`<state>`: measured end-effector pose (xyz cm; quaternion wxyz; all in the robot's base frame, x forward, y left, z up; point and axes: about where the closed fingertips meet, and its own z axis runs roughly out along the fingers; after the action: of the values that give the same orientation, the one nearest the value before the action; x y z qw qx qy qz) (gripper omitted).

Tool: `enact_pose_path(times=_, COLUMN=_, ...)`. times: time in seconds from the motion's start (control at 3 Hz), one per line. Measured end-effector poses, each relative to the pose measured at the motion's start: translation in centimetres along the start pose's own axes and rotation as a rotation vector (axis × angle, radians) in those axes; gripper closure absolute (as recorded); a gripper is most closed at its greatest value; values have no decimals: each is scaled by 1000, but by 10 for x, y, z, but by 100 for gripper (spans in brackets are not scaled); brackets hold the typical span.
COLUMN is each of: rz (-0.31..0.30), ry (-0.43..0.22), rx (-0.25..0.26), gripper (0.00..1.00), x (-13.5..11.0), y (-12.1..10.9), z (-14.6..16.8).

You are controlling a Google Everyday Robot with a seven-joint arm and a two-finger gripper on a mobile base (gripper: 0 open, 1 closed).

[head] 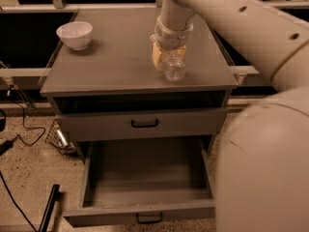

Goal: Place water bottle into middle drawer

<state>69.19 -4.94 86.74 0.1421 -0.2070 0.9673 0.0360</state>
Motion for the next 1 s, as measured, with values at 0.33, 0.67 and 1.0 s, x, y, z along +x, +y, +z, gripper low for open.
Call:
enact_pose_path(times=0.33, rz=-63, ry=-48, rx=-6, gripper=100, x=14, y=-2, z=-34)
enact_pose_path(times=0.67, rz=-161, ry=-75, rx=4, gripper=100, x=40, y=-6, z=-58)
enact_pose_path(times=1.0, rz=-272, ry=-110, rx=37, gripper=100, x=70, y=-12, z=-69)
